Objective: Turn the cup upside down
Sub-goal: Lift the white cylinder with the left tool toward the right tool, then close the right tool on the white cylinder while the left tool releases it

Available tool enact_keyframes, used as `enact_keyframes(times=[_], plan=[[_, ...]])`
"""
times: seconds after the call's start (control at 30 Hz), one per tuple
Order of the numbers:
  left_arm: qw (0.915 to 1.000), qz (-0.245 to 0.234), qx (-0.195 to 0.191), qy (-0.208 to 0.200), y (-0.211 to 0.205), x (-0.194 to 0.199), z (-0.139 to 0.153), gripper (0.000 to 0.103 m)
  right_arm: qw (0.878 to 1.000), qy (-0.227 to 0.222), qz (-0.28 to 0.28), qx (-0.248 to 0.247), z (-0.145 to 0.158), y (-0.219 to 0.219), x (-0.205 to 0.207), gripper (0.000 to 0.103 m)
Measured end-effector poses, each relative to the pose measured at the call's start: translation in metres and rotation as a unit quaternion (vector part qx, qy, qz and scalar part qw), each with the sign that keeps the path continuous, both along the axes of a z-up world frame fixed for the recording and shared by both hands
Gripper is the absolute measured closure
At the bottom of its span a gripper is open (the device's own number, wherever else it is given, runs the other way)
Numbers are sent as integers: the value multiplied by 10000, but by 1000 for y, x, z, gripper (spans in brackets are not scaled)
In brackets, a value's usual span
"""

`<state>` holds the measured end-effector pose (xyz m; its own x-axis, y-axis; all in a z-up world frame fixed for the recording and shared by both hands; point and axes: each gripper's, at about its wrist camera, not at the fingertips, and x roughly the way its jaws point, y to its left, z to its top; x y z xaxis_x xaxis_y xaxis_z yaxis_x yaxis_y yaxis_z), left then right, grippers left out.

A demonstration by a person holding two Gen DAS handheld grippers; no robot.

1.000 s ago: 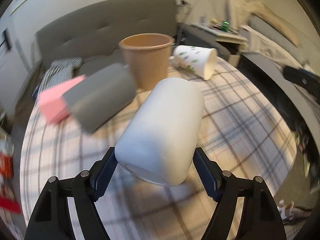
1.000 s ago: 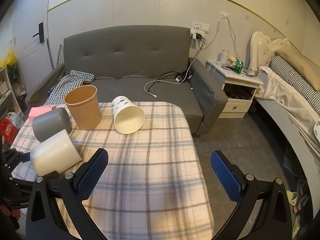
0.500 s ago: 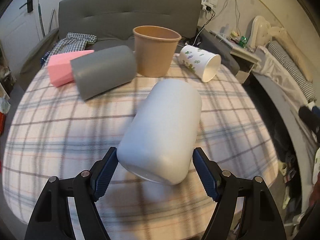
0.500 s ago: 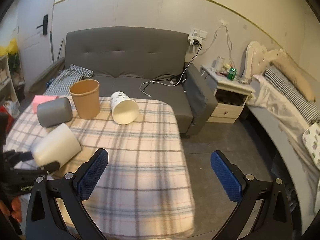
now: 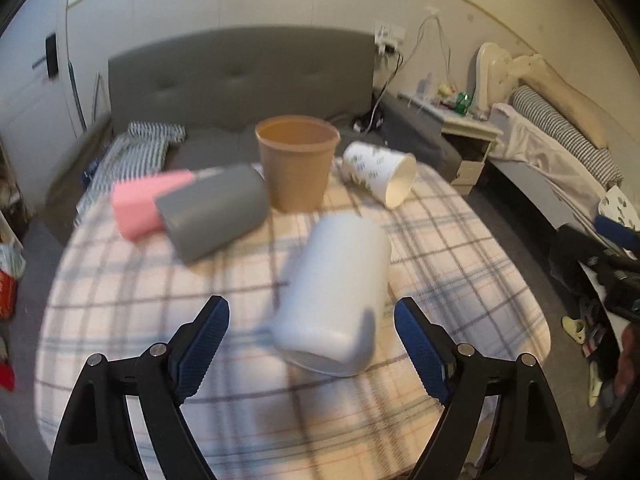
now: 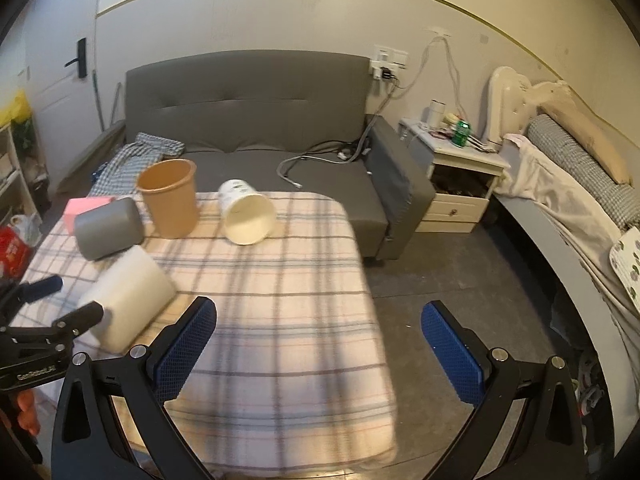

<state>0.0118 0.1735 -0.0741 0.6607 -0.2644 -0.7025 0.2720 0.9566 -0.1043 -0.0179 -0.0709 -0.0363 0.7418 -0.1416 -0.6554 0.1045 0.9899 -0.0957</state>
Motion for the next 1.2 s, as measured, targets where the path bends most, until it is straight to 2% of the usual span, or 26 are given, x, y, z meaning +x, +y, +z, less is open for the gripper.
enact_keyframes(times=[0.17, 0.23, 0.4, 0.5, 0.63, 0.8, 1.0, 1.1, 1.2], plan=[[9990, 222, 36, -392, 38, -4, 32, 14, 9993, 37, 355, 145, -2, 39, 5, 0], [9977, 418, 79, -536, 56, -2, 44, 9, 9986, 47, 484, 226, -4, 57, 7, 0], [9949, 720, 174, -678, 89, 0, 56, 9, 9959, 228, 601, 637, -21, 103, 18, 0], [9925, 908, 307, -758, 104, -3, 55, 9, 9922, 441, 604, 997, -35, 123, 27, 0], [9896, 1146, 525, -686, 122, -1, 42, 9, 9910, 657, 509, 1052, -53, 144, 41, 0], [9882, 1256, 536, -695, 134, 1, 37, 9, 9870, 947, 561, 1171, -74, 163, 60, 1], [9891, 1213, 598, -583, 134, 7, 27, 9, 9839, 1235, 494, 1197, -91, 166, 71, 16], [9901, 1178, 536, -534, 131, 8, 25, 9, 9824, 1243, 522, 1291, -91, 159, 70, 19], [9910, 1143, 479, -505, 125, 9, 25, 9, 9840, 1260, 620, 1099, -88, 155, 66, 22]])
